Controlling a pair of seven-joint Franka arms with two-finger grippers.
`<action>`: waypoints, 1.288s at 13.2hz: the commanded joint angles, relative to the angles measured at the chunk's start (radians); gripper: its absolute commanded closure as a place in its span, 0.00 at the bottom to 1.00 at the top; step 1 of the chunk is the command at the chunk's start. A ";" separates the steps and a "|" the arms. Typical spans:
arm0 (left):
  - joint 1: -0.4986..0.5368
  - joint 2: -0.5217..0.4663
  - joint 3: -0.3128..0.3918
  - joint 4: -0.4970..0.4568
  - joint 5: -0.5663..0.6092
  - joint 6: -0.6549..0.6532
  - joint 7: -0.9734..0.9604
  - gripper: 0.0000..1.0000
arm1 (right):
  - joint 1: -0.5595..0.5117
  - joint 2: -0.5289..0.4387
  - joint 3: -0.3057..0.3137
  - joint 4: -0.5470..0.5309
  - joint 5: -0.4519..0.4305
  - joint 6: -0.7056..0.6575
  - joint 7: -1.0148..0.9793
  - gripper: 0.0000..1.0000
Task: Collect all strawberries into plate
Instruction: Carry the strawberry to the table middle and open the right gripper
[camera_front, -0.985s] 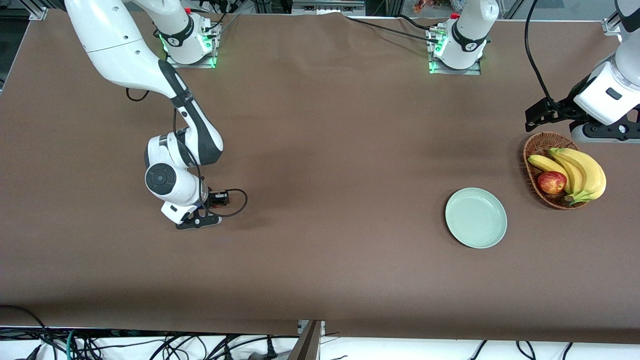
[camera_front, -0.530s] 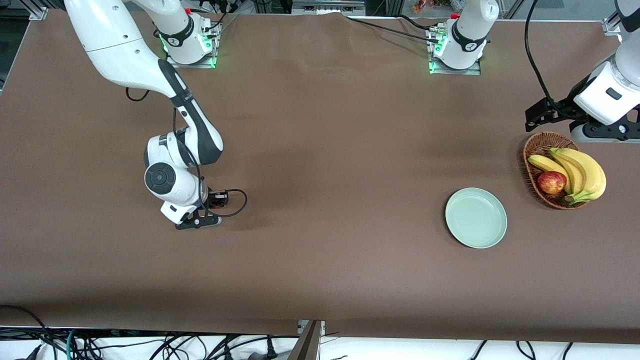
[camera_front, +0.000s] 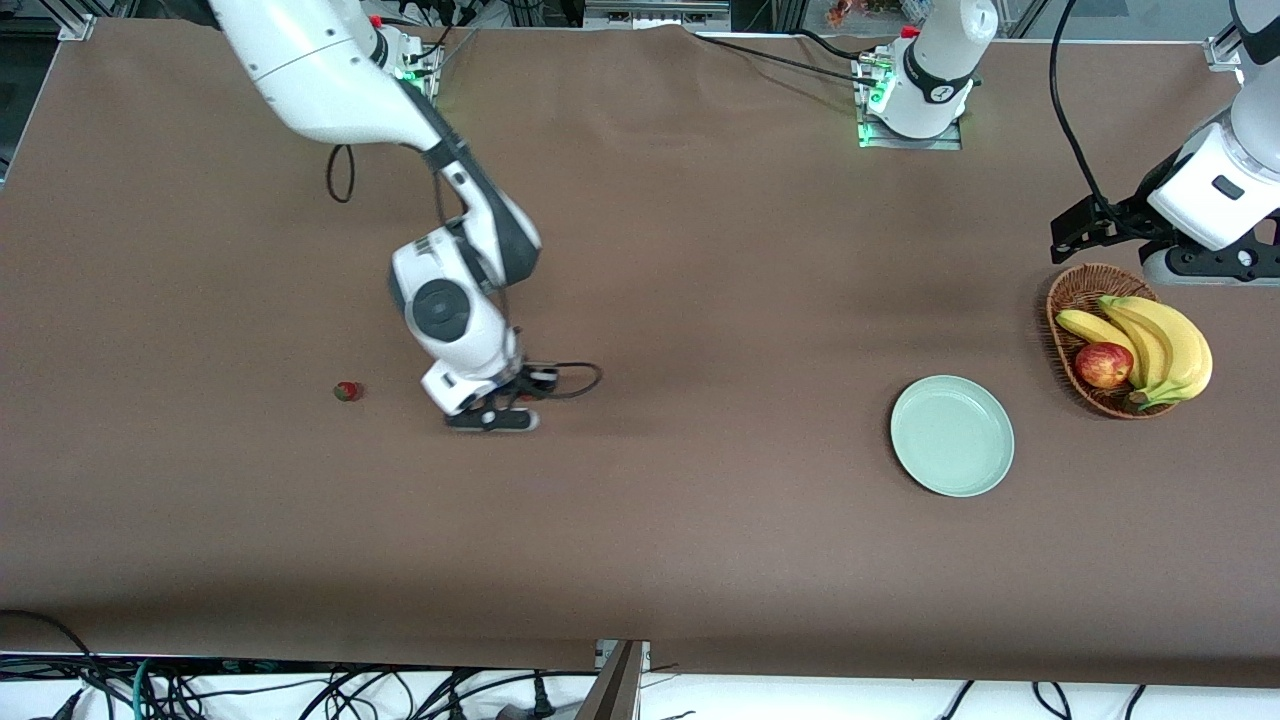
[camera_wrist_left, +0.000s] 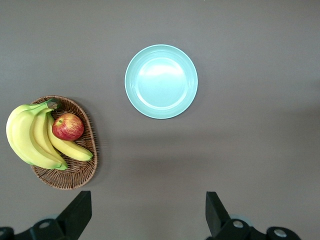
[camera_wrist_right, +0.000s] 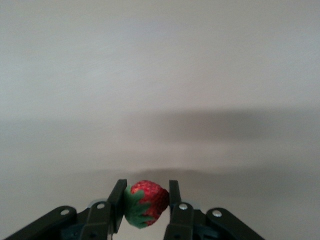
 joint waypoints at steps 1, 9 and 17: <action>0.003 -0.014 0.001 -0.001 -0.015 -0.012 0.008 0.00 | 0.143 0.092 -0.011 0.146 0.001 0.001 0.226 0.93; 0.003 -0.014 0.003 -0.001 -0.013 -0.012 0.008 0.00 | 0.420 0.338 -0.038 0.416 -0.007 0.217 0.463 0.92; 0.003 -0.014 0.003 -0.001 -0.015 -0.012 0.008 0.00 | 0.426 0.318 -0.075 0.432 -0.004 0.234 0.440 0.00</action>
